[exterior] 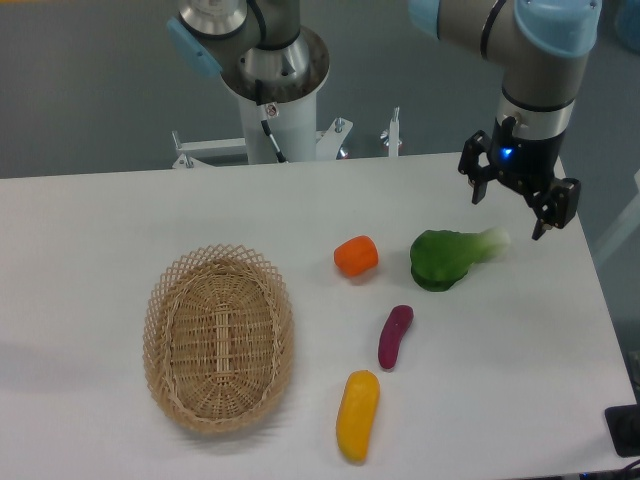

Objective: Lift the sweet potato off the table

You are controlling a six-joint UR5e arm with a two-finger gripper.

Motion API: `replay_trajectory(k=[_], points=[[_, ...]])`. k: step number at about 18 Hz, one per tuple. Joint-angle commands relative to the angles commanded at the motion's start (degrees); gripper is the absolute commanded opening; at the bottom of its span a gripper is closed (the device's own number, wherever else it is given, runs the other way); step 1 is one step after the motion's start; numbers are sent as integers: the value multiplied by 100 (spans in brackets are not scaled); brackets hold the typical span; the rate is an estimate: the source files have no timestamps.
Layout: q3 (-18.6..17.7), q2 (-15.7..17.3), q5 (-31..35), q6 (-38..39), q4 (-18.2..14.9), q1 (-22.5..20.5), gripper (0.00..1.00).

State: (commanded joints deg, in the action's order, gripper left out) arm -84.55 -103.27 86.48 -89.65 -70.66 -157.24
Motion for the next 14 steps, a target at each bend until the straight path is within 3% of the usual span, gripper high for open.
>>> replay_trajectory(k=[8,14], points=[[-17,-18,-9,193,-9,26,100],[-114,-61,-62,1123,9,184,100]])
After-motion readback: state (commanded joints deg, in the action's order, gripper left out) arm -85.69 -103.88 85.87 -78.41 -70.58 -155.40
